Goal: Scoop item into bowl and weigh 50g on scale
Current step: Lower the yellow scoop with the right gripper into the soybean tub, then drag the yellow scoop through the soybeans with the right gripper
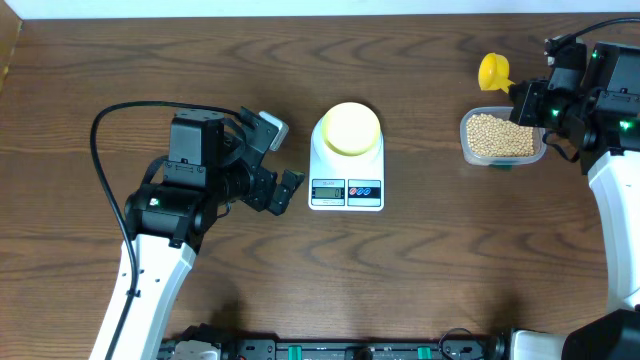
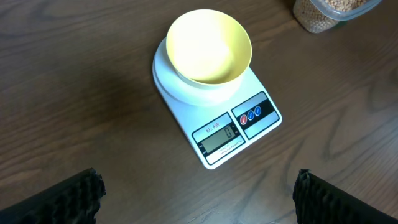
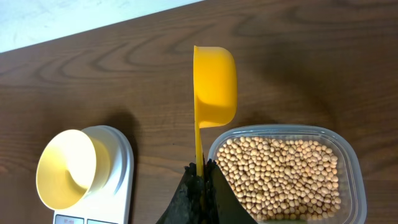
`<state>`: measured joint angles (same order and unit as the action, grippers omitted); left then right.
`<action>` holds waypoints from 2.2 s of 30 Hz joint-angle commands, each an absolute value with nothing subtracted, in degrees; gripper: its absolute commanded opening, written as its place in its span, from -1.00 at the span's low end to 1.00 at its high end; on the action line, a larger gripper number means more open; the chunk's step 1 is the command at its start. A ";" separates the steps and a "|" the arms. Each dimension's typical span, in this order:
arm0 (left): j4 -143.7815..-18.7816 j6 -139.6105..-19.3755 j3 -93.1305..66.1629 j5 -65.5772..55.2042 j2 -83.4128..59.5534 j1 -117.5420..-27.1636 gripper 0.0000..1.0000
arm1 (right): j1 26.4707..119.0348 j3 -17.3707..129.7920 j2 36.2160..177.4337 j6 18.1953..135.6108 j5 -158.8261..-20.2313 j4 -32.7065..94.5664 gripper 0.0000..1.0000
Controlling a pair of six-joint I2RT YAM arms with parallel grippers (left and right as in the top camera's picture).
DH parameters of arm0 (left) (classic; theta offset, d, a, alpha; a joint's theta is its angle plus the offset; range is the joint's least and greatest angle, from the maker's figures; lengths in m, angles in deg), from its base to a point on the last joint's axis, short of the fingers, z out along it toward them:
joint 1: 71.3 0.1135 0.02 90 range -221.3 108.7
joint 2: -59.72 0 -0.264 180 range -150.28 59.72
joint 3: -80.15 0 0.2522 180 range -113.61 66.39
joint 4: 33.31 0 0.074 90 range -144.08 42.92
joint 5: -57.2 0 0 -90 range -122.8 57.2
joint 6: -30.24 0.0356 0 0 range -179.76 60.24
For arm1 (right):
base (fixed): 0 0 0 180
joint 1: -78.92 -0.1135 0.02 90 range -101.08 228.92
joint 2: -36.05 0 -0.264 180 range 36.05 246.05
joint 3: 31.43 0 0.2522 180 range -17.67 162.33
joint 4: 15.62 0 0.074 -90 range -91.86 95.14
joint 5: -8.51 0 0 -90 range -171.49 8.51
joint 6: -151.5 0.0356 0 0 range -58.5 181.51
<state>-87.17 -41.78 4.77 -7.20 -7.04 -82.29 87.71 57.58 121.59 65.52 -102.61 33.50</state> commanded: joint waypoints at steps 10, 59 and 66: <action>-87.13 -42.04 4.44 -6.52 -7.26 -82.26 1.00 | 88.04 58.39 120.93 71.55 -103.24 29.13 -0.98; -87.13 -42.04 4.44 -6.52 -7.26 -82.26 1.00 | 87.84 57.23 126.57 63.99 -84.77 45.91 -0.98; -87.13 -42.04 4.44 -6.52 -7.26 -82.26 1.00 | 87.89 57.23 131.62 63.99 -84.86 45.56 -0.98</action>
<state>-87.15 -41.78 4.77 -7.20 -7.04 -82.29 87.71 57.58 129.81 64.69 -85.50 45.61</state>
